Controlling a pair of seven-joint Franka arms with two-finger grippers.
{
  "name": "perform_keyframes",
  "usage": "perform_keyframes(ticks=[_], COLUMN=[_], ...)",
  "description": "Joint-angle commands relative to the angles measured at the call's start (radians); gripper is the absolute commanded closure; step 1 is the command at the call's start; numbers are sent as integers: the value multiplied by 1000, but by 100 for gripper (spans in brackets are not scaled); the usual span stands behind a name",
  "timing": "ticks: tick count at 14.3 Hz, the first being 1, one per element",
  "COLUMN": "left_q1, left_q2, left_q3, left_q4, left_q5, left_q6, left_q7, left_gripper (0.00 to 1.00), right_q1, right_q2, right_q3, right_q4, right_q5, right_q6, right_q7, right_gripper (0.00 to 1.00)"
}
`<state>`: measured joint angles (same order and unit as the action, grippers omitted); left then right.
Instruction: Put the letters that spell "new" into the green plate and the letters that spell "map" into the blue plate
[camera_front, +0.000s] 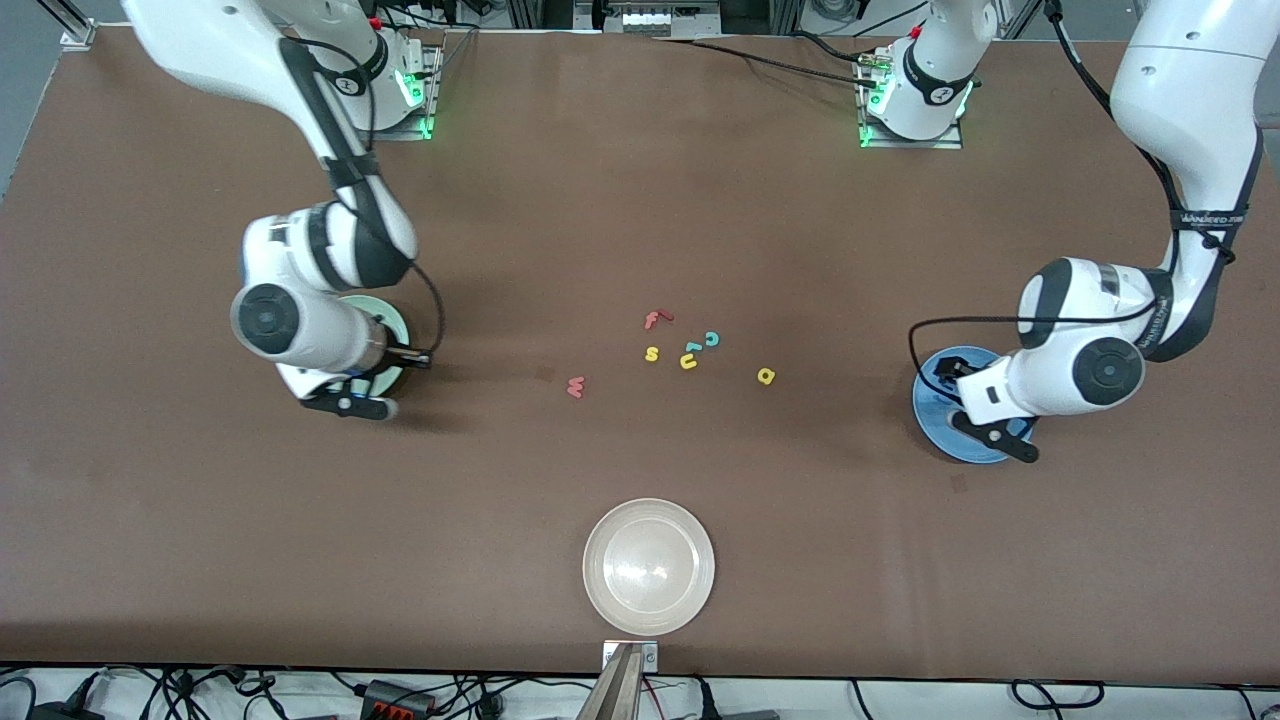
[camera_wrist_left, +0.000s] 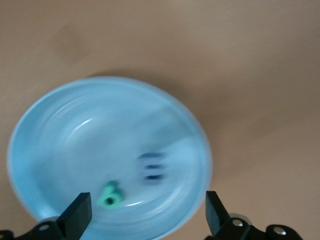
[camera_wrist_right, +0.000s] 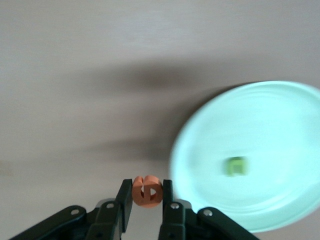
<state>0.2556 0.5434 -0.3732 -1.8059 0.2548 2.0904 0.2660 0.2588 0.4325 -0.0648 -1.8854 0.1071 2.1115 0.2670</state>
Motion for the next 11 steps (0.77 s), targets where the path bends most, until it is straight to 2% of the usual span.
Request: perform_keyframes(ticks=[1,4,6,8,11], left_q1=[5,-28,-123,-201,-256], left_q2=[-19,6,30,50,121], left_q3=[-105,-188,-188,-184,-174], left_q4=[10,11,17,13,7], left_q5=[1,4,9,23,157], left_q6=[-32,0,75,111,202], left_q7=[-11,-85,-149,-334,-508], left_gripper=[0,0,0,0,0], right_q1=[-61,-67,-75,-84,-89], right_q2=[-28,-20,-5,9,40], right_q3=[-13,-52,-61,-61,-61], right_q4=[-89,-101,-107,-112,-127], right_q5=[-7,-47,-81,-81,-81], right_q6=[7,12,30,47,103], right_q7=[-130,-173,-175,-178,-186], right_gripper=[92,92,92,92,90])
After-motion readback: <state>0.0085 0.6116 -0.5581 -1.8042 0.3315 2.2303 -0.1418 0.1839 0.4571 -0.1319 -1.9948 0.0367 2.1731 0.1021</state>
